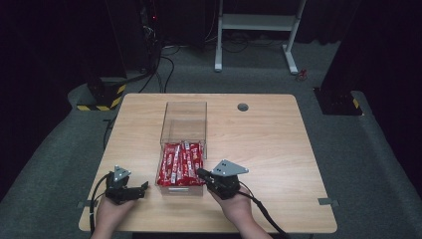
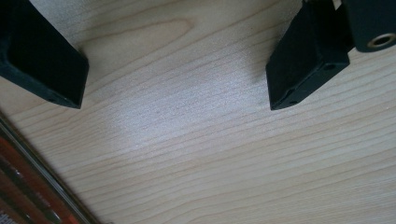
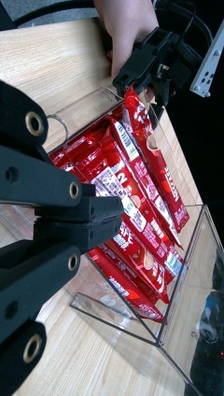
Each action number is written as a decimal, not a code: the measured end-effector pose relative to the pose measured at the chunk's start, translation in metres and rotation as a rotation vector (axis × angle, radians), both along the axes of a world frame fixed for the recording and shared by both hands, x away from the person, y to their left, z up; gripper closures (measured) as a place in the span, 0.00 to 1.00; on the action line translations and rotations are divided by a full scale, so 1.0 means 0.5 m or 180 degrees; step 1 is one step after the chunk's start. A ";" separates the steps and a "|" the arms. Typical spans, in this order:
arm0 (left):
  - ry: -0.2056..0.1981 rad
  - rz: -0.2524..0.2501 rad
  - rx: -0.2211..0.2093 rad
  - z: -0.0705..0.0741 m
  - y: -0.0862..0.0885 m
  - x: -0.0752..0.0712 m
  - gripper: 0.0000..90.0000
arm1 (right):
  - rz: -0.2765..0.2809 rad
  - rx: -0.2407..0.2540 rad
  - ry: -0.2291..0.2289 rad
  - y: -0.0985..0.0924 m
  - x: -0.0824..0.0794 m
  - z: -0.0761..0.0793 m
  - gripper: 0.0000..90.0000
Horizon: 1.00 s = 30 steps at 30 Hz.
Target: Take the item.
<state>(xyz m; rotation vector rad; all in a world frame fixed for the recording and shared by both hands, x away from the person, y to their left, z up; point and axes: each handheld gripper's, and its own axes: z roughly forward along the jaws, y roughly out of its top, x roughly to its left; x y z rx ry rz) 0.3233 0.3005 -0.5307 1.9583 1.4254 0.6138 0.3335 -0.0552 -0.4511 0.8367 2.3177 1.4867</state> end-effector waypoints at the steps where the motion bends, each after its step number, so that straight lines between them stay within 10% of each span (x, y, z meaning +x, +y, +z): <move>1: 0.0001 0.0000 -0.0002 0.000 0.000 0.000 0.07 | 0.0005 0.0009 -0.0001 -0.001 0.000 -0.001 0.99; 30: -0.0001 -0.0010 -0.0007 0.000 0.000 0.000 0.07 | -0.0075 0.0121 -0.0125 -0.034 0.000 0.021 0.99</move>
